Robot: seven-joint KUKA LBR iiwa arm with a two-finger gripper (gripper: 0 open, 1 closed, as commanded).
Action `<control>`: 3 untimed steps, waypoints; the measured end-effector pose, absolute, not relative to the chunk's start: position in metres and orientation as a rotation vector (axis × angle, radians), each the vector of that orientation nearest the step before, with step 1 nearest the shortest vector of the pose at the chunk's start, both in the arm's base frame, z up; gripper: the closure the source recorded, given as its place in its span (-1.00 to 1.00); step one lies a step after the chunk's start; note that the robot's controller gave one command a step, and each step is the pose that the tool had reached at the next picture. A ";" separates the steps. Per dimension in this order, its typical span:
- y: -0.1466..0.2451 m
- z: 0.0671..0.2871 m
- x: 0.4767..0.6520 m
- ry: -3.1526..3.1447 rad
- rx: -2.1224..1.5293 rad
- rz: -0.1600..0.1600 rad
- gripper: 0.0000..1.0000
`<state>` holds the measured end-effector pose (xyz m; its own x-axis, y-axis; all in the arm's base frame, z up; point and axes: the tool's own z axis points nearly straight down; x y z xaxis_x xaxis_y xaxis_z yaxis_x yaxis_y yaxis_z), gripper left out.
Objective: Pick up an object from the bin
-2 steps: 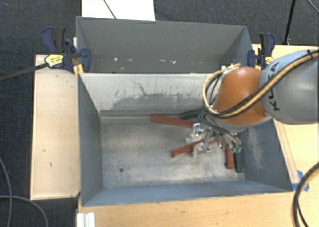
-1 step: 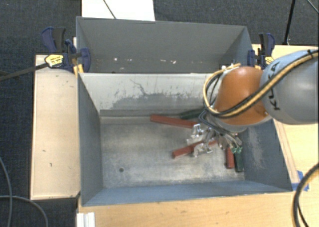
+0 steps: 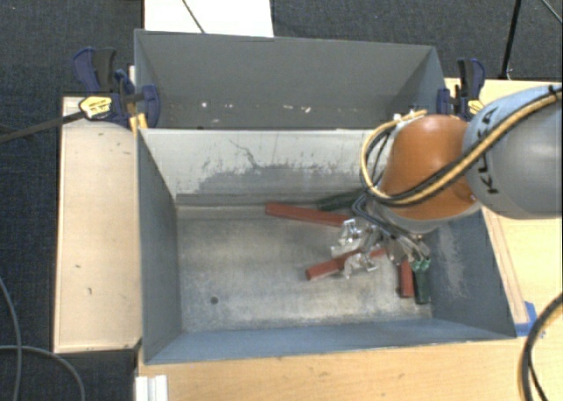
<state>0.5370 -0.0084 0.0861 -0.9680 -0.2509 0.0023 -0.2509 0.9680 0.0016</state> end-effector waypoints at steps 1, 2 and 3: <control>-0.008 0.103 0.538 -3.117 0.395 -0.001 1.00; -0.008 0.110 0.540 -3.123 0.394 0.000 1.00; -0.008 0.116 0.538 -3.117 0.393 -0.001 1.00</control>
Offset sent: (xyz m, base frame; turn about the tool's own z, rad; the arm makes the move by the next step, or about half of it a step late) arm 0.0000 -0.0001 0.0088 0.0000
